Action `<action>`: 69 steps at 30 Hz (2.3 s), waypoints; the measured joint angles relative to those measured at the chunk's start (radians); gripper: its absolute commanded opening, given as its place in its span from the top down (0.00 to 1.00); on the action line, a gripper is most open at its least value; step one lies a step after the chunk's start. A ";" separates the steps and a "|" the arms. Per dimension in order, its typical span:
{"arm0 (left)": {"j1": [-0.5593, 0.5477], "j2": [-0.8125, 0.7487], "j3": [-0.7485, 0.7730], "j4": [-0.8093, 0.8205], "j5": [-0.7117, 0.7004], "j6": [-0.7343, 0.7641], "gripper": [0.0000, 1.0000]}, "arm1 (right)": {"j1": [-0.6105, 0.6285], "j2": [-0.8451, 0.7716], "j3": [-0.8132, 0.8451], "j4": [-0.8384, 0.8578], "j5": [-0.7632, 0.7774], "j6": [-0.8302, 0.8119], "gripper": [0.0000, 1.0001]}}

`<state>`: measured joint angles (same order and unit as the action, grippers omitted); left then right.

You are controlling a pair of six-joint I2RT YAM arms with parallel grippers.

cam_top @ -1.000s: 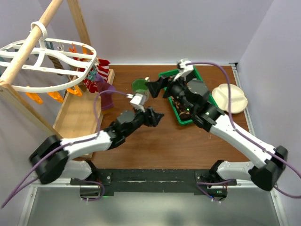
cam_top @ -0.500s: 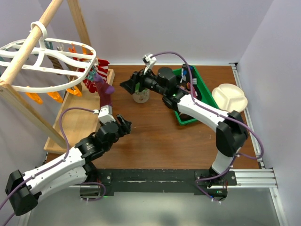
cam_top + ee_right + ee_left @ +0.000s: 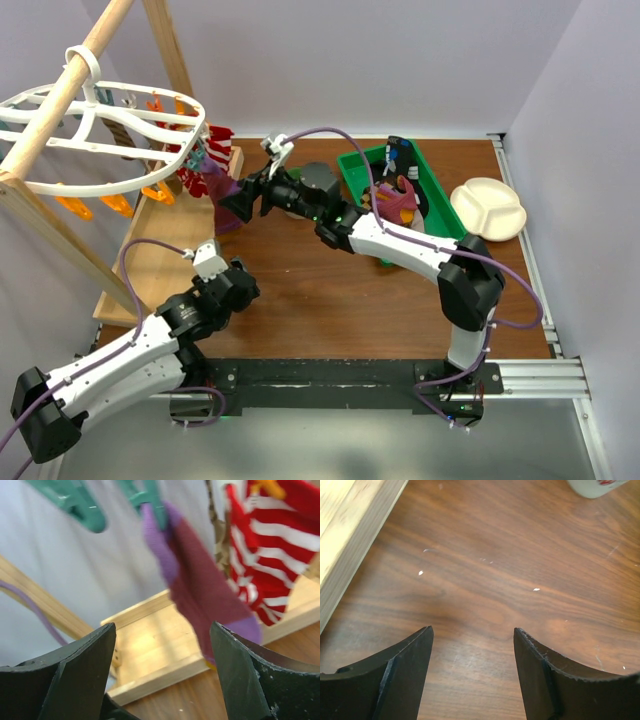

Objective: Remove the socks clipped to the hanger
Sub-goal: Remove the sock from the hanger.

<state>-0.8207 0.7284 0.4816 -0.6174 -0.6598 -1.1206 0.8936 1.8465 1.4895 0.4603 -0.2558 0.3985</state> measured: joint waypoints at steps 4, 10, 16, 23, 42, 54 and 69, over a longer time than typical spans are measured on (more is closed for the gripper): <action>0.001 -0.021 -0.003 -0.030 0.002 -0.043 0.30 | 0.035 0.010 0.030 0.005 0.043 0.001 0.27; 0.002 -0.058 -0.004 -0.050 0.001 -0.073 0.30 | 0.052 0.091 0.151 0.021 0.141 0.016 0.34; 0.002 -0.119 -0.004 -0.063 -0.008 -0.074 0.29 | 0.057 0.179 0.227 0.012 0.190 0.047 0.39; 0.002 -0.140 -0.001 -0.082 -0.034 -0.067 0.25 | 0.073 0.235 0.293 0.000 0.212 0.057 0.35; 0.002 -0.227 0.072 0.033 -0.047 0.178 0.23 | 0.046 0.261 0.461 -0.178 0.090 -0.080 0.99; 0.002 -0.310 0.171 0.108 -0.053 0.406 0.24 | -0.077 0.184 0.514 -0.292 -0.247 -0.097 1.00; 0.002 -0.350 0.164 0.431 -0.118 0.757 0.07 | -0.095 0.183 0.589 -0.322 -0.601 -0.063 1.00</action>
<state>-0.8185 0.3786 0.6460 -0.1860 -0.7776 -0.3634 0.7986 2.0296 2.0781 0.1383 -0.8570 0.3355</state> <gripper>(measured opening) 0.887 0.066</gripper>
